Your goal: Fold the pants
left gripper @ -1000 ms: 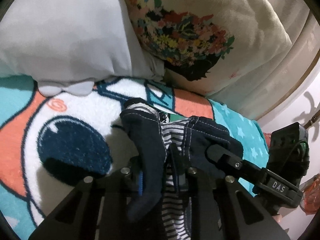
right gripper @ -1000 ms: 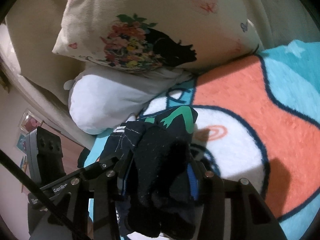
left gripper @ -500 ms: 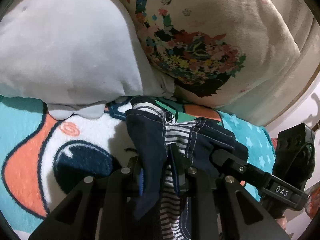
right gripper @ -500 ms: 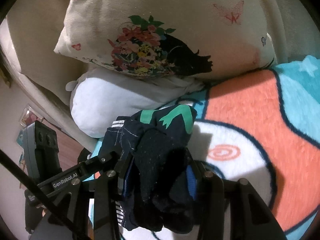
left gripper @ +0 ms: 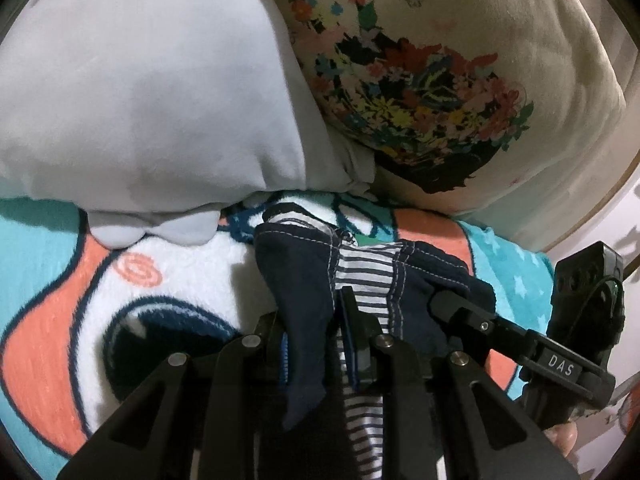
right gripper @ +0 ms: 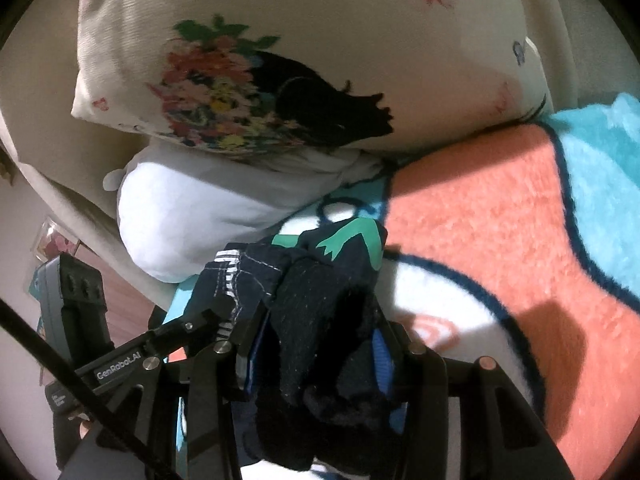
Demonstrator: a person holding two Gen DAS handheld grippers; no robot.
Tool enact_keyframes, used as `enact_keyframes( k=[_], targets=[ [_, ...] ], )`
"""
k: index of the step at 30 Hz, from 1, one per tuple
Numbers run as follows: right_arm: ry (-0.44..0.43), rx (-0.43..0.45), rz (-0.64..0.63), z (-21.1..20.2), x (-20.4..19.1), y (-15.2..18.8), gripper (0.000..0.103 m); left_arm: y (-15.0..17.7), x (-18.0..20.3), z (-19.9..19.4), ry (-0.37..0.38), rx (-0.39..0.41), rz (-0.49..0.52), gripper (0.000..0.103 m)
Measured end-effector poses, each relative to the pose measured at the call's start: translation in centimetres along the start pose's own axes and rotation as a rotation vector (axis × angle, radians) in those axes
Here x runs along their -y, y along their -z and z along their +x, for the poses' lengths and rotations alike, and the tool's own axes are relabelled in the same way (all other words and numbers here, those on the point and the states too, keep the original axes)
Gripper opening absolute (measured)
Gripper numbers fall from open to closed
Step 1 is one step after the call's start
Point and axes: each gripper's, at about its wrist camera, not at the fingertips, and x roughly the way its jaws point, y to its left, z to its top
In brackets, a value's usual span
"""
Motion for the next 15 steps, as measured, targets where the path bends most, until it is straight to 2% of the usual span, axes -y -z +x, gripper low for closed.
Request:
enact_keyframes(
  k=[2,5,7,10,15],
  targets=[
    [-0.014,0.009,-0.008,0.2,0.4,0.1,0.052,0.0,0.0,0.4,-0.01,0.012,0.021,0.021],
    [-0.037,0.019,0.001,1.0,1.5,0.4,0.058,0.1,-0.3,1.2,-0.006,0.034,0.03,0.029],
    [-0.073,0.016,0.041,1.2,2.4,0.4,0.057,0.3,-0.5,1.6,0.001,0.056,0.038,0.034],
    [-0.093,0.031,0.067,0.8,3.0,0.4,0.055,1.0,-1.0,2.5,0.006,0.102,0.052,0.048],
    [-0.08,0.033,0.056,0.8,2.7,0.4,0.056,0.7,-2.6,3.1,0.066,0.077,-0.029,0.056]
  ],
)
